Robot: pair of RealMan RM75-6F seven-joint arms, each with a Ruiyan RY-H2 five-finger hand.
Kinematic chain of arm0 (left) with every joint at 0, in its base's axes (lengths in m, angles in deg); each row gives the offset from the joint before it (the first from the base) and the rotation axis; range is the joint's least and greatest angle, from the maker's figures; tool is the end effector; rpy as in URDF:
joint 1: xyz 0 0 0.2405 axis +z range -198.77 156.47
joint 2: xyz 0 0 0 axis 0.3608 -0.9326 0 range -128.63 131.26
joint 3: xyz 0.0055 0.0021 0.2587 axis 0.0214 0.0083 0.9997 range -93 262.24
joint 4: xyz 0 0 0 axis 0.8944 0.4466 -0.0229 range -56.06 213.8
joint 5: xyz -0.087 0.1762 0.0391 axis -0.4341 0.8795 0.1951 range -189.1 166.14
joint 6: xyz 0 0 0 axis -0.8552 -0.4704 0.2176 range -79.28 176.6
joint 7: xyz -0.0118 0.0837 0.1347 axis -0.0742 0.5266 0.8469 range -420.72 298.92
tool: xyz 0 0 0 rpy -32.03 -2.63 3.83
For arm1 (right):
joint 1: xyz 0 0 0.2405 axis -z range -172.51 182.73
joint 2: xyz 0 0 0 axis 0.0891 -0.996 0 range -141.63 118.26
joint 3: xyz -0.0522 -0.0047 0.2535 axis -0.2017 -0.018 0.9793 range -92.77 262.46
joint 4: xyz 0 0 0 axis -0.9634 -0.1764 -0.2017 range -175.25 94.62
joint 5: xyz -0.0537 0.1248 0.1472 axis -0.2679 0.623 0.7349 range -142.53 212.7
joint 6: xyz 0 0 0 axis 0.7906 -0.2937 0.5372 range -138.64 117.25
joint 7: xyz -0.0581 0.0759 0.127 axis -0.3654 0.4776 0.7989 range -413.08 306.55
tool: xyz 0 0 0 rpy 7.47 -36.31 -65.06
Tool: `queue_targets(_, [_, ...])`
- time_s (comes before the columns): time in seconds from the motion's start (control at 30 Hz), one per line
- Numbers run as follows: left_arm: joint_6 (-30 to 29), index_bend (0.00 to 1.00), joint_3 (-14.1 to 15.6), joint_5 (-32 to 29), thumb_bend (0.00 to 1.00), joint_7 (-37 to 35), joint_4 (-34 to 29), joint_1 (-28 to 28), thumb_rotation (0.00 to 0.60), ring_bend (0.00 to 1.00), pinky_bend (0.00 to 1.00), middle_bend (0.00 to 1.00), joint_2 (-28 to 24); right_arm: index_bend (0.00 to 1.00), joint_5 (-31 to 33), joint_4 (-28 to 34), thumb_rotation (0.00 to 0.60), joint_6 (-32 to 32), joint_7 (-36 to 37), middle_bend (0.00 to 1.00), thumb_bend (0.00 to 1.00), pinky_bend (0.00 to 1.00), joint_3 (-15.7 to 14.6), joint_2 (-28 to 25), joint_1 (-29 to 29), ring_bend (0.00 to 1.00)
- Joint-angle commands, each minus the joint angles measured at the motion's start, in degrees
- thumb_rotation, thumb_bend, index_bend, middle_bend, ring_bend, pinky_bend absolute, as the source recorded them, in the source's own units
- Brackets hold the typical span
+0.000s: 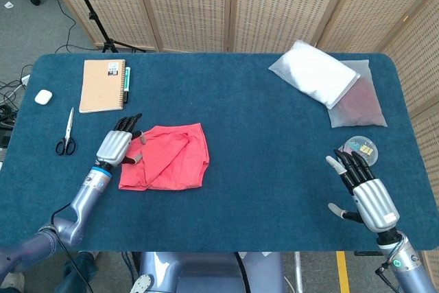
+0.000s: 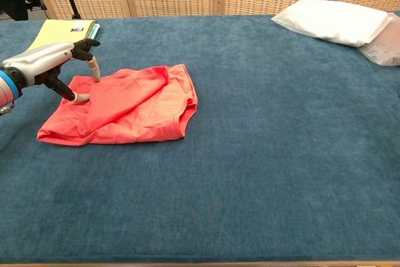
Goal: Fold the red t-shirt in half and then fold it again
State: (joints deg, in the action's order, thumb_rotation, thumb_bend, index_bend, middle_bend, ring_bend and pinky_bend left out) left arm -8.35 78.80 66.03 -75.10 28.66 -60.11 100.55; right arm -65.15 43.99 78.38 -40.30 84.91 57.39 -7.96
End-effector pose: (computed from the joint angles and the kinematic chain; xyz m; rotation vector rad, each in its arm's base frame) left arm -0.2388 0.3860 -0.0194 -1.7014 -1.0535 -1.0067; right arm -0.2640 -0.2222 0.1391 1.6304 -0.8452 1.2676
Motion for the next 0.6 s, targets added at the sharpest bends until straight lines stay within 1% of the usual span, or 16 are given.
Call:
queue_targets(0.03, [0.5, 0.5, -0.2, 0.2, 0.26, 0.3, 0.9, -0.3, 0.6, 0.0, 0.0, 0.0, 0.9, 0.0, 0.1, 0.0, 0.6, 0.0, 0.0, 0.0, 0.0, 0.0, 0.0, 0.0, 0.0, 0.0])
queue_targets(0.23, [1.0, 0.5, -0.7, 0.2, 0.3, 1.1, 2.7, -0.6, 0.6, 0.0, 0.0, 0.0, 2.2, 0.0, 0.1, -0.1, 0.6, -0.1, 0.1, 0.0, 0.0, 0.0, 0.1, -0.1, 0.0, 0.0])
queue_targets(0.43, [1.1, 0.52, -0.8, 0.6, 0.41, 1.4, 3.9, -0.7, 0.6, 0.0, 0.0, 0.0, 3.0, 0.0, 0.1, -0.1, 0.6, 0.0, 0.3, 0.0, 0.0, 0.0, 0.1, -0.2, 0.0, 0.0])
queue_targets(0.53, [1.0, 0.54, -0.8, 0.8, 0.45, 1.2, 4.2, -0.6, 0.6, 0.0, 0.0, 0.0, 3.2, 0.0, 0.1, -0.1, 0.6, 0.0, 0.3, 0.0, 0.0, 0.0, 0.1, -0.2, -0.1, 0.0])
queue_targets(0.6, [0.8, 0.58, -0.8, 1.1, 0.47, 1.1, 4.3, -0.5, 0.6, 0.0, 0.0, 0.0, 3.3, 0.0, 0.0, -0.1, 0.6, 0.0, 0.3, 0.0, 0.0, 0.0, 0.0, -0.2, -0.1, 0.0])
